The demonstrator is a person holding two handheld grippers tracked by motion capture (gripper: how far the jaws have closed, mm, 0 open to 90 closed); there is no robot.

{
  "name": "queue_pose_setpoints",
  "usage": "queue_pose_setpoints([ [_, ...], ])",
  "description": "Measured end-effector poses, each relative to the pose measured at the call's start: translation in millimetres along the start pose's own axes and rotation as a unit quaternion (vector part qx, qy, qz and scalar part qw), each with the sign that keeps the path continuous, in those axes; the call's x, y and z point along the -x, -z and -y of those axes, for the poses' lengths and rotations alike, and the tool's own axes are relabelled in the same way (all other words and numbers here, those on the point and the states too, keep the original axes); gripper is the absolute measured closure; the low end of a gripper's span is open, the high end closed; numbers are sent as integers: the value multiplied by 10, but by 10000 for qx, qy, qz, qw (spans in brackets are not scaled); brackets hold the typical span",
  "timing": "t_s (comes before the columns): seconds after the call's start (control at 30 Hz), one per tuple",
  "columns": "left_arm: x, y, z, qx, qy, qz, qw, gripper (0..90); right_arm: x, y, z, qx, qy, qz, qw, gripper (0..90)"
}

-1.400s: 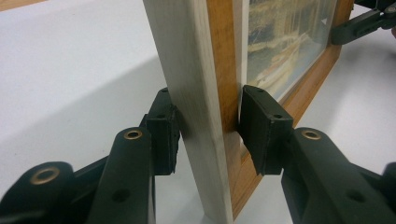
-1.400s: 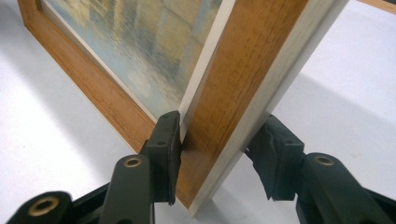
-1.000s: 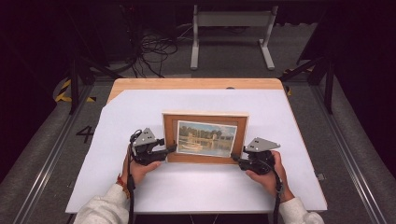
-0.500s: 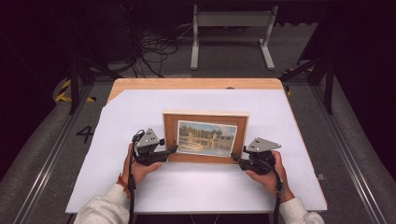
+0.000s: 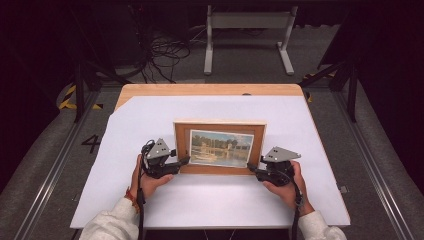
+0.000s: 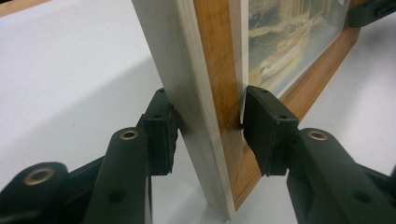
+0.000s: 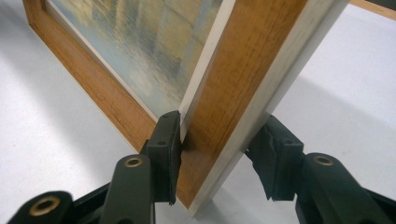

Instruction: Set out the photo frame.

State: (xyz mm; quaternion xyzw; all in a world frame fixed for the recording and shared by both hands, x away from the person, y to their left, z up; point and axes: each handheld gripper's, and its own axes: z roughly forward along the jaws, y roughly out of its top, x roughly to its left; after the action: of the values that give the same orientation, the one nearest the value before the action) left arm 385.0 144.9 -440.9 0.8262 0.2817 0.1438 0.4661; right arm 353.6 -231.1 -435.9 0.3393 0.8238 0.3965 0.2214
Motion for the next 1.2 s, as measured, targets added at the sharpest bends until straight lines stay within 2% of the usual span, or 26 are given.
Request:
queue_pose_setpoints([
  [0.43,-10,-20,-9,12,17,2,10000,555,-13,-7,-3,-8,1,77,10000,543],
  [0.8,34,8,-16,-2,-90,-163,9998,545,-12,42,-12,-2,127,78,9999,529],
  [0.9,51,27,-16,-26,-117,-184,9998,517,-19,76,-23,31,147,100,9998,517],
  [0.93,55,39,-20,-26,-198,-201,9996,517,-21,88,-27,44,166,114,9998,511],
  [1.03,68,60,-21,-49,-244,-220,9994,494,-30,125,-39,64,207,151,9997,488],
  [1.13,101,109,-35,-121,-478,-293,9984,467,-38,161,-53,88,238,183,9995,465],
  [1.2,109,132,-40,-115,-505,-298,9982,452,-38,180,-61,102,269,201,9994,456],
])
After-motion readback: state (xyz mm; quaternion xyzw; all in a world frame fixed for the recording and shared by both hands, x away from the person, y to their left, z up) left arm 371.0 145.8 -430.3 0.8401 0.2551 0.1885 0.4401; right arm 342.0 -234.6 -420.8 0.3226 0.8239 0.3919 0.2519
